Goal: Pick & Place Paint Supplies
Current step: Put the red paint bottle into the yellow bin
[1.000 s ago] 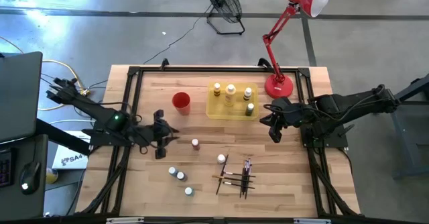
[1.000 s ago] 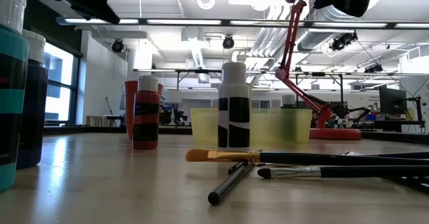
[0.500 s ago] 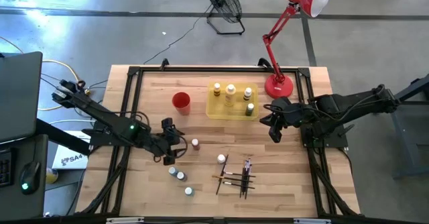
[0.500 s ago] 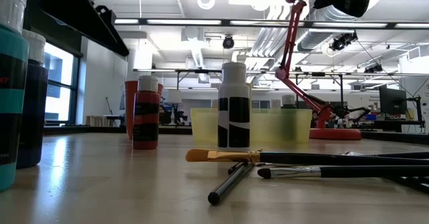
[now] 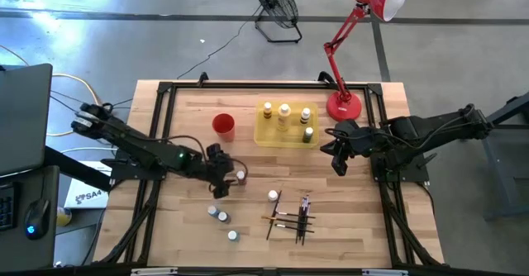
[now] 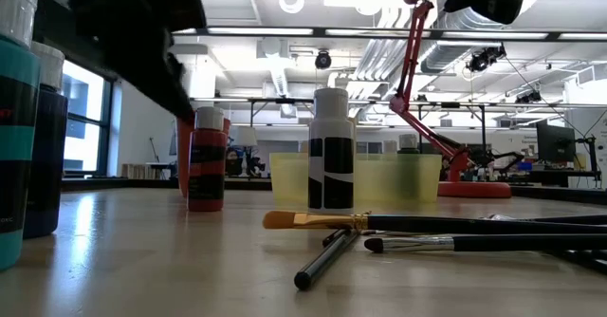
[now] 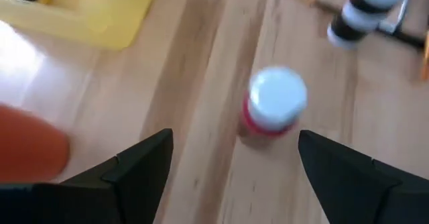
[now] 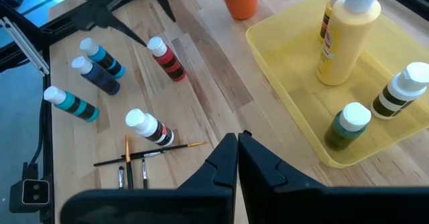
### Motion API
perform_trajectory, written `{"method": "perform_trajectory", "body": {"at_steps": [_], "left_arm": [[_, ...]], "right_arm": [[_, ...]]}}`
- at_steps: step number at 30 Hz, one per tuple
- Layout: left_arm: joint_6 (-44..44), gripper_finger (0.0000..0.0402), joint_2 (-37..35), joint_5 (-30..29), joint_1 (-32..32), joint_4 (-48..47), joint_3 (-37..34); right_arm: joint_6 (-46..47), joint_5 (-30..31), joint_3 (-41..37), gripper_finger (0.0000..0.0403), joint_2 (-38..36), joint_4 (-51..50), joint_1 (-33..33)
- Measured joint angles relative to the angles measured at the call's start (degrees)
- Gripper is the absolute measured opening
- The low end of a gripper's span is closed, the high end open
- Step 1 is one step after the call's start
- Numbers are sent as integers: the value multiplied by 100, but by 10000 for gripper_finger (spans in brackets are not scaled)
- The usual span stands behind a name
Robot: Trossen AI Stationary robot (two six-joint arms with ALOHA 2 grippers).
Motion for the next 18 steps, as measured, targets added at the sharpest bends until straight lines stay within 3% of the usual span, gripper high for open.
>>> {"method": "perform_trajectory", "body": {"at_steps": [5,10,18], "left_arm": [[378,317,-2,707,193,595,2],[522,317,-5,490,193,617,2],[520,317,234,673,199,795,-7]], "right_arm": [[0,-20,0,5,0,0,0],[0,-22,0,5,0,-1,0],[0,-21,0,5,0,-1,0]]}}
